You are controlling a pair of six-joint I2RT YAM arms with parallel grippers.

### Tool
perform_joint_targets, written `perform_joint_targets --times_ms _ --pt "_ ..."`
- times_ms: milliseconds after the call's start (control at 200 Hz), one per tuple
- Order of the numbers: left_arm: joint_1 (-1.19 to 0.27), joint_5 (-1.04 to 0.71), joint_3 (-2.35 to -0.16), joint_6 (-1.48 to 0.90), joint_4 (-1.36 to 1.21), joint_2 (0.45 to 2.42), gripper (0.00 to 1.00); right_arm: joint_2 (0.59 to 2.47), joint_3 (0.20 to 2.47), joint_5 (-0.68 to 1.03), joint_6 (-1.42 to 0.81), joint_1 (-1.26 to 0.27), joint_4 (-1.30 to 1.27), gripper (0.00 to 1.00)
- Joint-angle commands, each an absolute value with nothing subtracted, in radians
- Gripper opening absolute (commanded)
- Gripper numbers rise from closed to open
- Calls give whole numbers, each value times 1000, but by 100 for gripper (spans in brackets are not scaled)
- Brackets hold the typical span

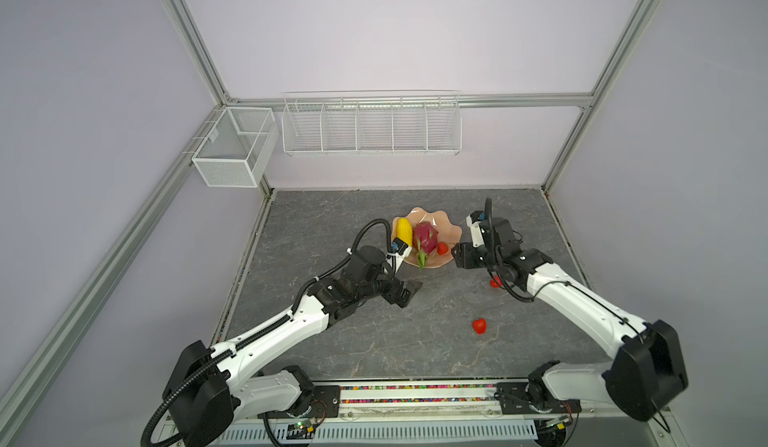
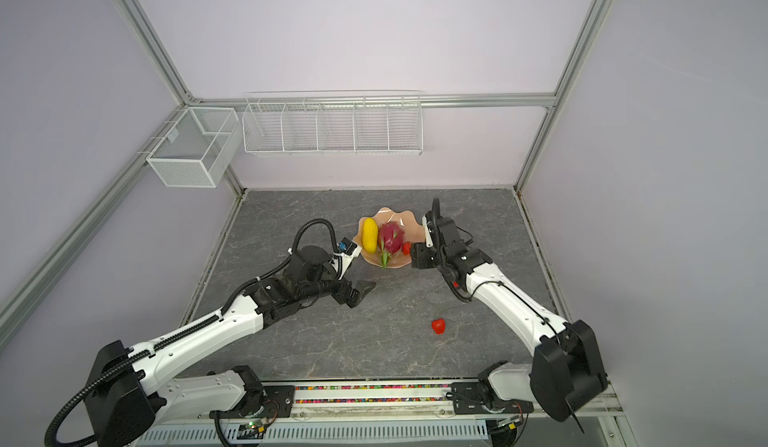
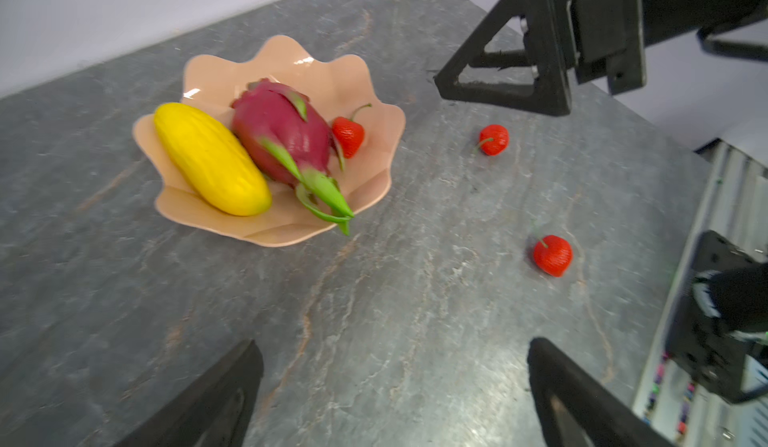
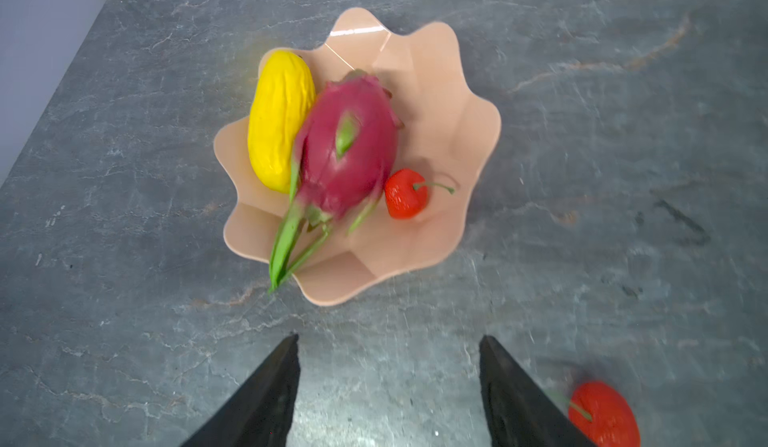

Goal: Place and organize the fake fruits in the fruit bowl
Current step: 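Grasp the second red strawberry with the right gripper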

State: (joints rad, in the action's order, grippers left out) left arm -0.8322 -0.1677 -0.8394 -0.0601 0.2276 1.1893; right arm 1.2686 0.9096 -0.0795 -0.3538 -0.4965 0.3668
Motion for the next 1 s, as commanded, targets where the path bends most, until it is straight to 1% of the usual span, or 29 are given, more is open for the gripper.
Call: perform_joint_targets --times_ms 0,175,320,425,610,800,950,995 --pt "-858 -340 -814 -82 241 1166 99 1153 734 -120 -497 -545 502 70" --pt "-924 -393 -793 -82 233 1183 99 958 561 -150 -673 -663 589 70" --pt "-948 -416 -799 -95 212 1211 99 899 517 -211 -748 -733 661 70" --pt "-951 -411 -802 -105 194 1223 99 932 509 -229 -749 -748 664 70" --pt "-951 -397 -808 -106 198 1223 99 1047 536 -270 -721 -763 650 68" --pt "-951 -384 -813 -98 207 1221 99 1148 577 -292 -695 -766 626 65" --pt "-951 -377 -818 -93 213 1225 99 1196 583 -291 -681 -766 596 55" --pt "-951 -374 -821 -88 219 1227 99 1205 586 -289 -677 -766 590 54"
